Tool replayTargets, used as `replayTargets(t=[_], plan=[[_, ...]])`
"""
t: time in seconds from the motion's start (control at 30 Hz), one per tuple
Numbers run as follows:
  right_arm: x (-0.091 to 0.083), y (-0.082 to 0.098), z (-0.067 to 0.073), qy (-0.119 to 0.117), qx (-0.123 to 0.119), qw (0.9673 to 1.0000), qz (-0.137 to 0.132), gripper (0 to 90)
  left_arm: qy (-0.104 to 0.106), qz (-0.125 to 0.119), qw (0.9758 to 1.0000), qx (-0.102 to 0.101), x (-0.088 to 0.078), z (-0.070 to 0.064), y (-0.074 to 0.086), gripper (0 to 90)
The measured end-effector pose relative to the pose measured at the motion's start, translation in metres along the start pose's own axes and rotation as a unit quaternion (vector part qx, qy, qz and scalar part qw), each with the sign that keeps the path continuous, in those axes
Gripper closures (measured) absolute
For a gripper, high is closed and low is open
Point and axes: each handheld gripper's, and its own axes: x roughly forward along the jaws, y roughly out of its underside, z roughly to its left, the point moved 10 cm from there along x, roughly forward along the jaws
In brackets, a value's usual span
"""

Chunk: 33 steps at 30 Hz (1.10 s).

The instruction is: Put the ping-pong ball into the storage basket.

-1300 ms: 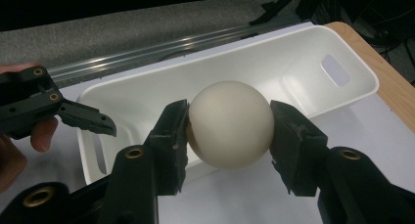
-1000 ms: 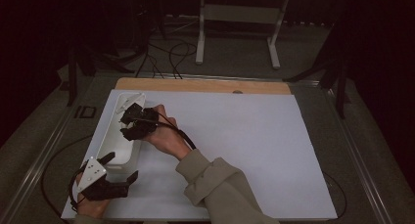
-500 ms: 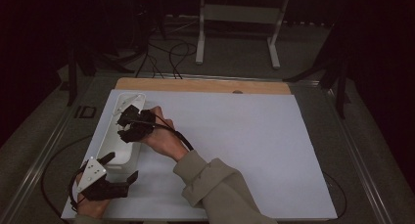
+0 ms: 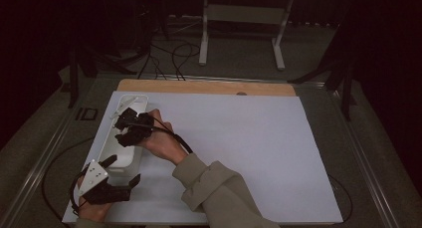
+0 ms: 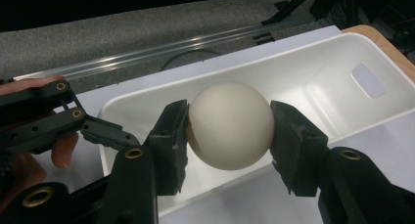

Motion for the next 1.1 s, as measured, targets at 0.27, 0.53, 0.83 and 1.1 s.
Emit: replayTargets(t=[0.27, 0.53, 0.83, 1.1], plan=[[0.0028, -0.0024, 0.0043, -0.007, 0.0, 1.0, -0.001, 50.6, 0.0, 0.0, 1.0, 0.001, 0.0, -0.0002, 0.0, 0.4], [0.0051, -0.0039, 0.0063, -0.008, -0.002, 1.0, 0.0, 50.6, 0.001, 0.0, 1.0, 0.001, -0.0002, -0.0001, 0.0001, 0.4], [0.0052, -0.0048, 0.008, -0.01, 0.0, 0.9999, 0.0, 50.6, 0.001, -0.001, 1.0, 0.001, -0.0002, -0.0002, 0.0, 0.4], [0.0049, -0.0072, 0.0088, -0.024, 0.015, 0.9996, -0.009, 35.1, 0.001, -0.001, 1.0, 0.001, -0.0002, -0.0001, 0.0, 0.4]])
